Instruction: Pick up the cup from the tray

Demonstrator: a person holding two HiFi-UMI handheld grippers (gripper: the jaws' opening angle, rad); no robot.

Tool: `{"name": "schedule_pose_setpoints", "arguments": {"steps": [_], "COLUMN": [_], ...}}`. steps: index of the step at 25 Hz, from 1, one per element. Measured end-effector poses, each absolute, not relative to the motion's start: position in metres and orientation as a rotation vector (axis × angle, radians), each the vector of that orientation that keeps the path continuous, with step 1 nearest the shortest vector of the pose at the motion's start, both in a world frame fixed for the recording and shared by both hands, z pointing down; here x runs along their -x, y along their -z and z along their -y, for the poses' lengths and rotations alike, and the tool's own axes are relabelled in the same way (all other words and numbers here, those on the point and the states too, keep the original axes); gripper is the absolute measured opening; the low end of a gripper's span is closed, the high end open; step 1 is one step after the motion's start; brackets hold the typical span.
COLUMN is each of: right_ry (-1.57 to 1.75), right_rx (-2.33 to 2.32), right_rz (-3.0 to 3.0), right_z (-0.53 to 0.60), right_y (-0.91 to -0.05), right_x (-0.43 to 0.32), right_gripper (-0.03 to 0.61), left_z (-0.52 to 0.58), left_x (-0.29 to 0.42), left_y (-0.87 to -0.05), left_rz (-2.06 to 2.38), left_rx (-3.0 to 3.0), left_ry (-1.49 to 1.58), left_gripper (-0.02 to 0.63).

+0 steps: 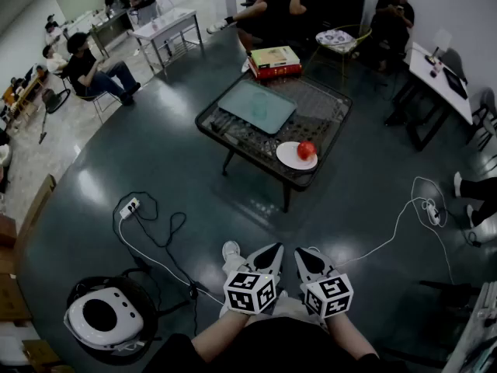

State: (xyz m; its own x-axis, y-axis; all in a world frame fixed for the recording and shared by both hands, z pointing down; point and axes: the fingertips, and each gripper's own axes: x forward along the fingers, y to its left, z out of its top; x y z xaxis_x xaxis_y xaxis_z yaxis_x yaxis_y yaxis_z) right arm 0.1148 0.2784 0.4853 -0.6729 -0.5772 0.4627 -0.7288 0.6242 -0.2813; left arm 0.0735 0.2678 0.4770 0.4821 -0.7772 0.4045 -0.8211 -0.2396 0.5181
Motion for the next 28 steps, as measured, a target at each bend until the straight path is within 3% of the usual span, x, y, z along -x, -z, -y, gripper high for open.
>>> {"name": "schedule_pose_setpoints", "arguments": {"steps": [7,28], "right_ry": [-0.601,-0.532], "right_rx": [-1.066,-1.022], "right_rz": [2.57,2.658], "right_z": [-0.319,-0.352], "right_y": [-0.464,-0.441], "right_x": [-0.145,-0.149], "right_gripper": [0.009,0.009], "left_z": [-0.334,-0.353], "left_x": [-0.096,-0.106], "left_y": [-0.468,-0.443], "left_rz": [1.34,1.472], "left_rx": [-2.064,-2.146], "left_ry": [-0.172,-0.24], "left_gripper": [0.009,0.009]}}
